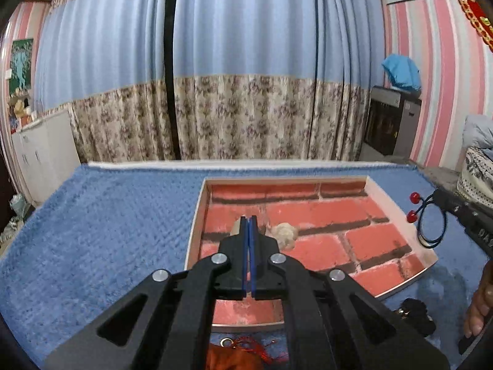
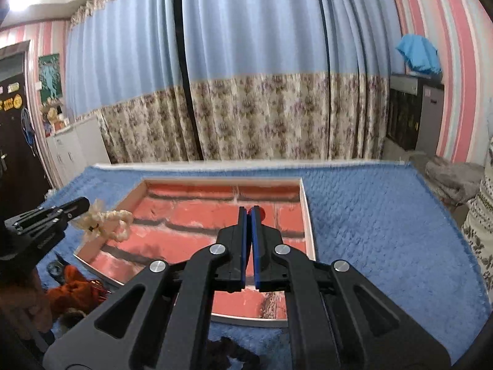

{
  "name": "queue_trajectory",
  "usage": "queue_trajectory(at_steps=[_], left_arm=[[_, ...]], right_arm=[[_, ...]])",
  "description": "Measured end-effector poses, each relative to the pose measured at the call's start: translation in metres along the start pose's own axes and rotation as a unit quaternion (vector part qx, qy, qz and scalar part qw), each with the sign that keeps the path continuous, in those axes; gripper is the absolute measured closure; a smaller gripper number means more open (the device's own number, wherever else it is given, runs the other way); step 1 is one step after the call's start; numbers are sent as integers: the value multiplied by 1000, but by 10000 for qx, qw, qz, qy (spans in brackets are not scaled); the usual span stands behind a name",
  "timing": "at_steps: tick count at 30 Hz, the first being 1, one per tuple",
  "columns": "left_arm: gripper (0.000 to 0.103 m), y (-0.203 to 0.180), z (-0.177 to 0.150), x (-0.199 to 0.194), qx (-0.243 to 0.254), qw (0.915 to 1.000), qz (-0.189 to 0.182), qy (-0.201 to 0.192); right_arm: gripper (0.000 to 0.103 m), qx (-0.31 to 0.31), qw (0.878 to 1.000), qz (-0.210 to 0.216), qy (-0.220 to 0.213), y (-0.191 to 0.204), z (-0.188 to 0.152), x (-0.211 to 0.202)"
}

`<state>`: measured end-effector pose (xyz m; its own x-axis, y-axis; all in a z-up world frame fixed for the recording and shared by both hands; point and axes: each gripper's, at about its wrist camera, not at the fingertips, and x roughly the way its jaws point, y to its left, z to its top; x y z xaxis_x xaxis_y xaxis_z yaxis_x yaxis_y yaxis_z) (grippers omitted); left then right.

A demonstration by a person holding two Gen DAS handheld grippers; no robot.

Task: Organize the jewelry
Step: 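Open left tool to drop the flower scrunchie while right drops the hair tie in tray, then withdraw both open tools from the tray back toward the remaining items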

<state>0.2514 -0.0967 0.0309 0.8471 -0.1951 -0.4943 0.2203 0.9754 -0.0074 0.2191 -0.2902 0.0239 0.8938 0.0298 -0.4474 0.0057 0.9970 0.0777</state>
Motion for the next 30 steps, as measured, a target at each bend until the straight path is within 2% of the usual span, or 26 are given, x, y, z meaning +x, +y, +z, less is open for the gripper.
queue_trajectory(at_steps=[4, 8, 16, 21, 23, 24, 25, 27, 30], left_arm=[[102, 3, -8, 14, -62, 9996, -2, 273], [102, 3, -4, 17, -33, 9993, 65, 372], [99, 6, -2, 20, -38, 9988, 103, 472], [99, 9, -2, 21, -97, 9985, 53, 527], [99, 9, -3, 22, -137, 9982, -7, 577], [92, 10, -3, 23, -153, 9979, -27, 623], [78, 10, -2, 23, -163, 9980, -14, 615], [56, 11, -1, 19, -186, 9985, 38, 515], [55, 15, 3, 9, -268, 9988, -17, 421]], right_arm=[[99, 71, 9991, -126, 408, -3, -17, 29], [99, 133, 9963, -298, 789, -7, -31, 48], [98, 157, 9957, -334, 847, -12, -39, 49], [85, 126, 9964, -316, 772, -12, -36, 44], [74, 140, 9968, -291, 725, -12, -34, 41], [70, 151, 9970, -286, 708, -12, -33, 40], [67, 170, 9972, -277, 680, -12, -31, 39], [67, 181, 9974, -271, 645, -12, -28, 36], [66, 145, 9984, -268, 471, -9, -20, 21]])
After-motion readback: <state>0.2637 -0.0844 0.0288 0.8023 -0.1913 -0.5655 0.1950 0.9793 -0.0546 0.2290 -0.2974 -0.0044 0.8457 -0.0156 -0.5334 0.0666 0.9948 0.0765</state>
